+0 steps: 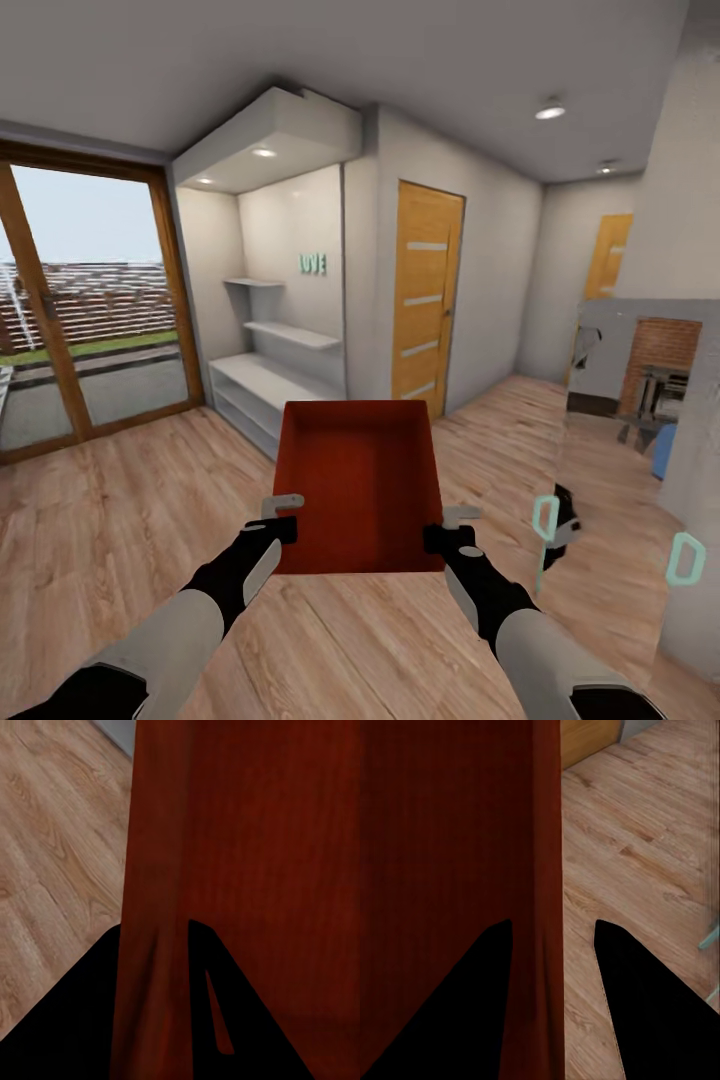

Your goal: Move the two storage containers from the living room to the garage. In the garage, place one container on the floor and stack the other container on top of it (either order is fine).

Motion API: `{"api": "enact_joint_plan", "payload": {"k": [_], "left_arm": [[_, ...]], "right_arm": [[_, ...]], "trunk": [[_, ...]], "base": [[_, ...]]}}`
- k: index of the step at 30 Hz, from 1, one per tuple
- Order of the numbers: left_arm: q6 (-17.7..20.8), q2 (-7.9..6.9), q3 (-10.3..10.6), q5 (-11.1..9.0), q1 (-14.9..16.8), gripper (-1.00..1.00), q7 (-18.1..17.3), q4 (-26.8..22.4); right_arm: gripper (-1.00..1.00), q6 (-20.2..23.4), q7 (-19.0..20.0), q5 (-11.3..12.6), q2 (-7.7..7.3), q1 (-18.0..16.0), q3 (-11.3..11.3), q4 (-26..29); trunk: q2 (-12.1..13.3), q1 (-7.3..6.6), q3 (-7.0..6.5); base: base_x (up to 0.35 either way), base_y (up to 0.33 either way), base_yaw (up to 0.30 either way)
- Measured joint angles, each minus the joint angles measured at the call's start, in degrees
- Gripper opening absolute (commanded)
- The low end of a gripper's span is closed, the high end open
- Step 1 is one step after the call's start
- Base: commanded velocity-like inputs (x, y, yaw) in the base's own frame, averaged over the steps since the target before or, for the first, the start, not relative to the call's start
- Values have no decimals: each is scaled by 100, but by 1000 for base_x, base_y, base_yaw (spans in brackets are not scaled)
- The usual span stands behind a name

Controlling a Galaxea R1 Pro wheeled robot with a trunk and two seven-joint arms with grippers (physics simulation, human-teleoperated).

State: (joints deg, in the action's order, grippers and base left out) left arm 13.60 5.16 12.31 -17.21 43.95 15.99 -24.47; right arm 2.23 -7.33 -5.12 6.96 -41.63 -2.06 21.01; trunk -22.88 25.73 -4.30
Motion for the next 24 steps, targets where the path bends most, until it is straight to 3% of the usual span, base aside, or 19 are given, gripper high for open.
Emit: {"api": "enact_joint_plan", "payload": {"k": [15,24], "left_arm": [[-2,3,1,1,1,-100,1,-1],[-5,5,-11,45,1,-100,-12,-14]], "right_arm": [[-100,-8,13,3,-6,0,-3,-2],[-100,-46,18,25,-11,1,6,-9]], "trunk": [[0,0,0],[0,0,0]], "base": [[323,0,-252],[323,0,-40]]}}
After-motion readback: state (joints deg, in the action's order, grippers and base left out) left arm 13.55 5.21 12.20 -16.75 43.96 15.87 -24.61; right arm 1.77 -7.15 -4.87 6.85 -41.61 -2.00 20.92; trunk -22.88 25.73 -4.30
